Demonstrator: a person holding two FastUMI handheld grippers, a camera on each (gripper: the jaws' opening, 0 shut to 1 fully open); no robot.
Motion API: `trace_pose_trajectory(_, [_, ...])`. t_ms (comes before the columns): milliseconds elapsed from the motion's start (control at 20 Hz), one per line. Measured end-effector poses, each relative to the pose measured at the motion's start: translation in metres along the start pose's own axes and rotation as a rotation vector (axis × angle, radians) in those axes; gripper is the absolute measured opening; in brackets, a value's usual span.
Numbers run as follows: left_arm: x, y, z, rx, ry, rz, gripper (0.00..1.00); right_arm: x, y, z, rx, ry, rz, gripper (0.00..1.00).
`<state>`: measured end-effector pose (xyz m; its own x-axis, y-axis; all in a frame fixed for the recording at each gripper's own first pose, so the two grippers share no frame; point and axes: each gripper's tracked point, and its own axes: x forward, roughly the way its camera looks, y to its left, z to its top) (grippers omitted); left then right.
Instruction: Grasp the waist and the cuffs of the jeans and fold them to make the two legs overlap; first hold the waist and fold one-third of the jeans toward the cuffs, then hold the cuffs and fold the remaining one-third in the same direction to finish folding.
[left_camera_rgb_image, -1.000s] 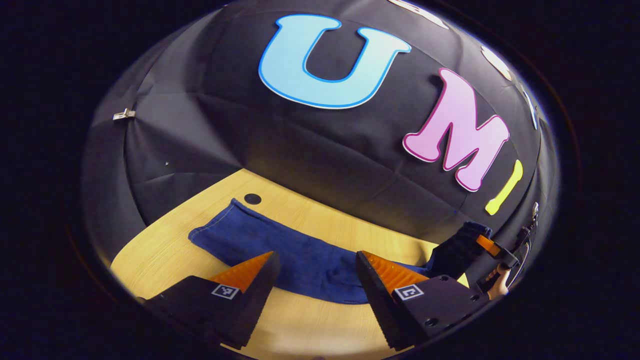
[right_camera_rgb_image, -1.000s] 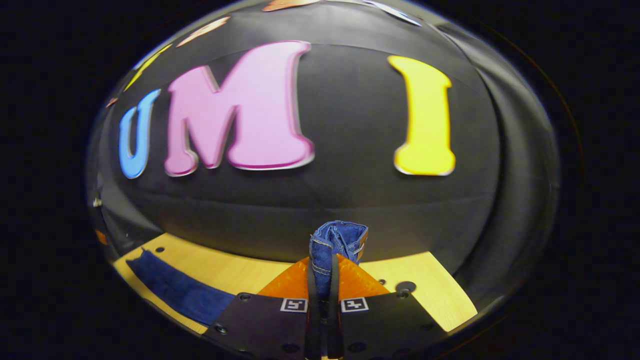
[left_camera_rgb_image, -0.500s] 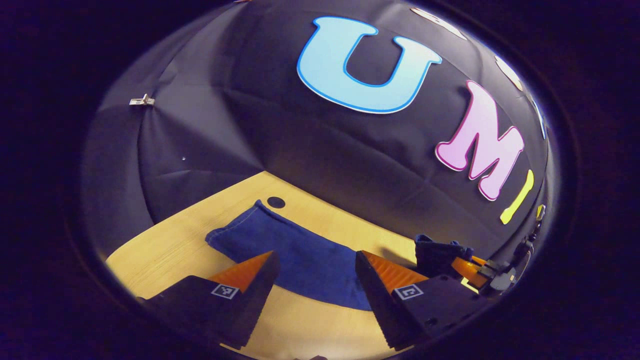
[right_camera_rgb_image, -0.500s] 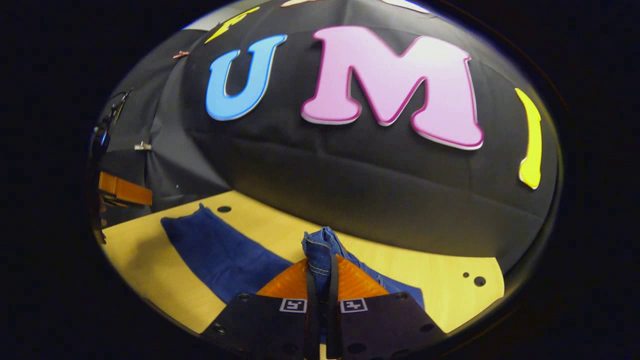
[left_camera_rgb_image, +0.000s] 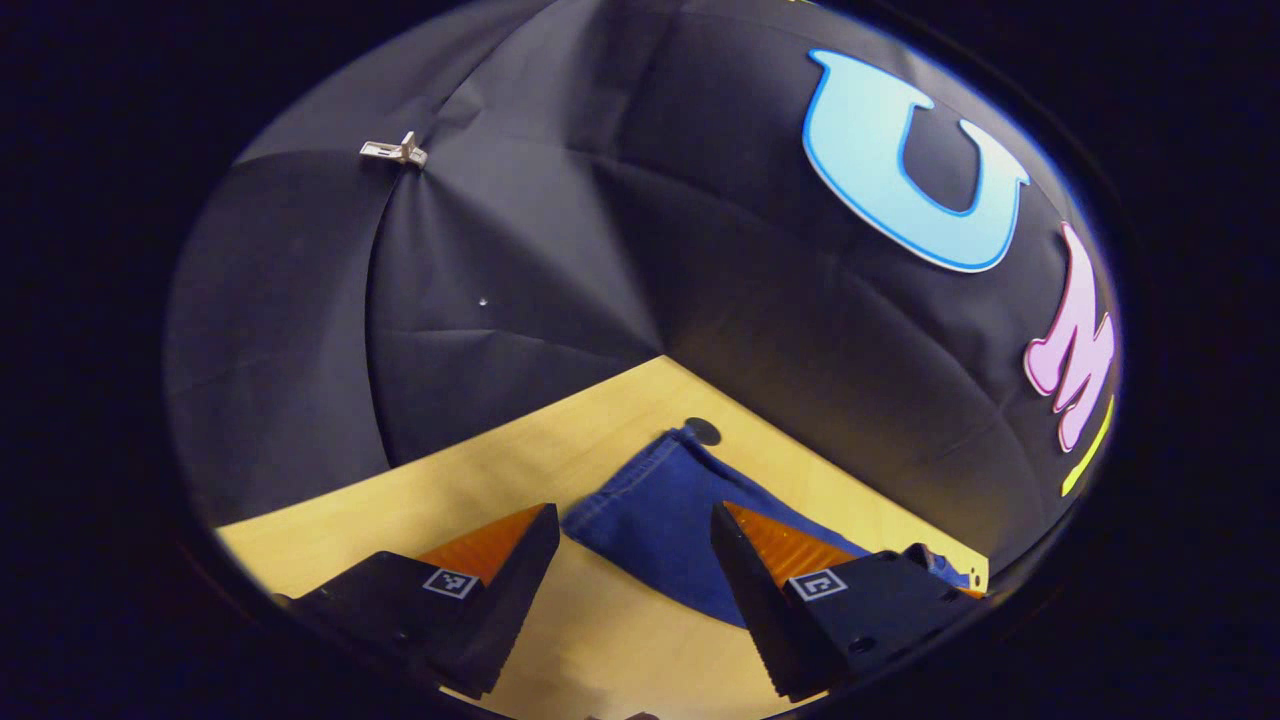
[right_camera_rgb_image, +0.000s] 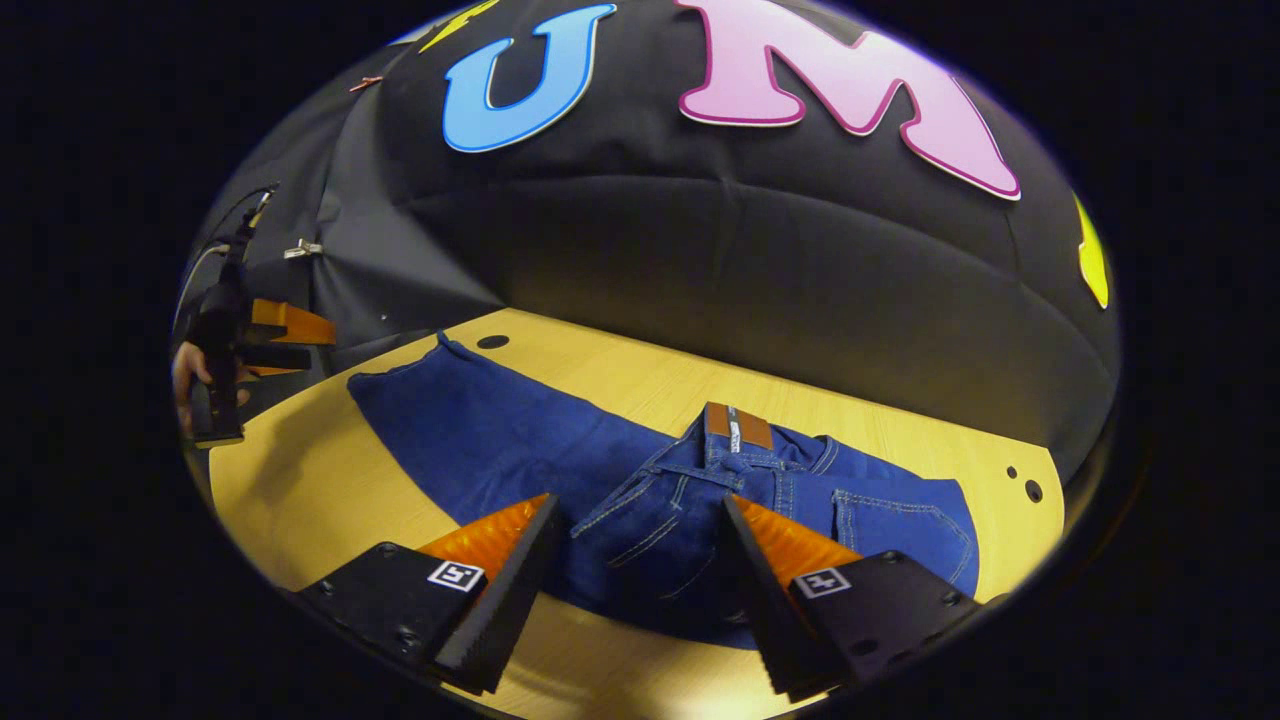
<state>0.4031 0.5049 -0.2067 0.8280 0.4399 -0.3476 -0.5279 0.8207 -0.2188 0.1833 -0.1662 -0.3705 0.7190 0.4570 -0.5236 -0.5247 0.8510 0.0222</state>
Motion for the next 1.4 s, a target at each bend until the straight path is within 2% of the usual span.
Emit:
trace_pose_trajectory(350, [0.073,0.008,-0.021,0.209,0.097,0.019,0.97,-0.029,-0.018,0.000,0.063,-0.003,-0.050,0.98])
trace_pose_trajectory(500, [0.088,0.008,-0.039,0.295,0.171,0.028,0.96,-0.040,-0.029,-0.009,0.080,0.009,-0.074,0.98])
trace_pose_trajectory(600, [0.085,0.007,-0.038,0.319,0.170,0.035,0.98,-0.044,-0.037,-0.018,0.099,0.031,-0.086,0.98])
trace_pose_trajectory(800, [0.085,-0.023,-0.052,0.265,0.206,-0.078,0.88,-0.047,-0.041,-0.039,0.155,0.078,-0.085,0.98])
trace_pose_trajectory(900, [0.085,-0.047,-0.060,0.200,0.222,-0.173,0.82,-0.049,-0.042,-0.044,0.160,0.088,-0.088,0.98])
trace_pose_trajectory(1000, [0.087,-0.050,-0.060,0.145,0.196,-0.156,0.43,-0.052,-0.045,-0.048,0.153,0.094,-0.088,0.98])
trace_pose_trajectory(1050, [0.087,-0.050,-0.058,0.117,0.182,-0.153,0.27,-0.054,-0.047,-0.048,0.145,0.093,-0.089,0.98])
trace_pose_trajectory(1150, [0.087,-0.048,-0.053,0.060,0.153,-0.149,0.19,-0.057,-0.054,-0.047,0.130,0.089,-0.094,0.98])
trace_pose_trajectory(1200, [0.088,-0.048,-0.052,0.044,0.144,-0.143,0.12,-0.060,-0.061,-0.046,0.128,0.085,-0.103,0.98])
trace_pose_trajectory(1300, [0.087,-0.048,-0.049,0.073,0.136,-0.115,0.07,-0.065,-0.074,-0.044,0.138,0.077,-0.123,0.98])
trace_pose_trajectory(1400, [0.079,-0.056,-0.036,0.101,0.097,-0.131,0.06,-0.071,-0.089,-0.040,0.153,0.061,-0.148,0.98])
